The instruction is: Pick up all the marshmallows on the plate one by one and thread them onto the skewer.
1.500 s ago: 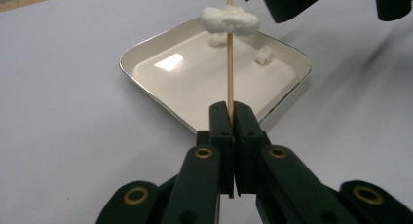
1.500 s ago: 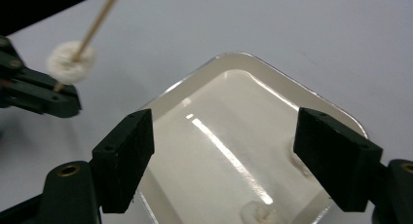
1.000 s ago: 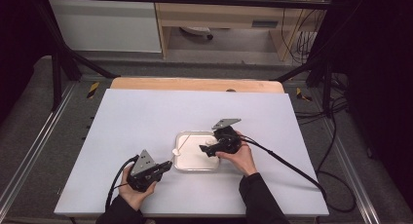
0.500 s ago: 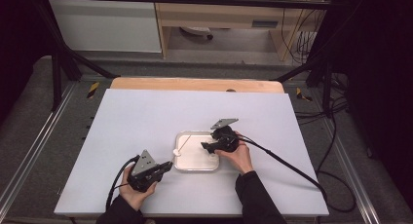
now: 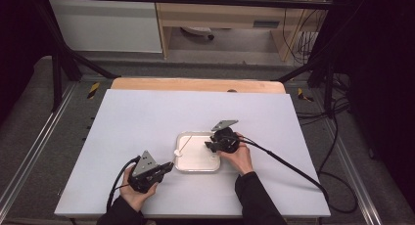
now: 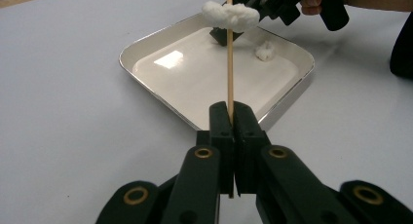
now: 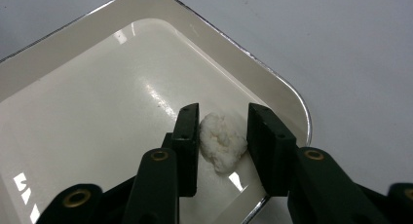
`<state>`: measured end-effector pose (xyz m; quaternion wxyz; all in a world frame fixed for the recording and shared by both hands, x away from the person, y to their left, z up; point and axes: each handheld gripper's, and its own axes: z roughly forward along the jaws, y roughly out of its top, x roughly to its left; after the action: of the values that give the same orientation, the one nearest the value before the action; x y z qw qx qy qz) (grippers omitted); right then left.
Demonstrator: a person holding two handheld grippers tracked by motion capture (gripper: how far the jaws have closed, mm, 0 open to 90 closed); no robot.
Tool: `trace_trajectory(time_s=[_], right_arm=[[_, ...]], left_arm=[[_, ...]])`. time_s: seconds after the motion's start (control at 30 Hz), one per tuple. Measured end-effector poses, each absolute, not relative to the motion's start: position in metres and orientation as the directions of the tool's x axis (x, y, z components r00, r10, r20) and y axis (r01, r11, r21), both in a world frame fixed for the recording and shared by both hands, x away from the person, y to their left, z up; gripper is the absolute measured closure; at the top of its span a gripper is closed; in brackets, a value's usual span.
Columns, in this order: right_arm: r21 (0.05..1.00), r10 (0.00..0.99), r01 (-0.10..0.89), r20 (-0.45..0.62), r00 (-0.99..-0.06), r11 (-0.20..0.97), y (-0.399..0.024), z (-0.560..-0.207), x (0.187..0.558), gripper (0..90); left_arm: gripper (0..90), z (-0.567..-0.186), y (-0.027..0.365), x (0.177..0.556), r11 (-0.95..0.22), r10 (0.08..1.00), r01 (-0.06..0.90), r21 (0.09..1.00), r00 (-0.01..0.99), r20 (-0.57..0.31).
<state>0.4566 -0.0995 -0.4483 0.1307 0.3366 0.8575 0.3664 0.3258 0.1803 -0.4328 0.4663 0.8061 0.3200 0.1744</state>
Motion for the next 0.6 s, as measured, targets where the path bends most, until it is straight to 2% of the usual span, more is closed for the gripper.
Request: trace_trajectory(time_s=[0.2,0.6], right_arm=[[0.719,0.674,0.48,0.021,-0.738,0.503,-0.1,-0.448,0.456,72.1],[0.768,0.654,0.463,0.077,-0.752,0.442,-0.109,-0.427,0.446,74.6]], left_arm=[[88.4,-0.433,0.18,0.326,-0.355,0.669,0.346,0.869,0.743,-0.023],[88.4,-0.433,0.18,0.326,-0.357,0.663,0.339,0.87,0.748,-0.02]])
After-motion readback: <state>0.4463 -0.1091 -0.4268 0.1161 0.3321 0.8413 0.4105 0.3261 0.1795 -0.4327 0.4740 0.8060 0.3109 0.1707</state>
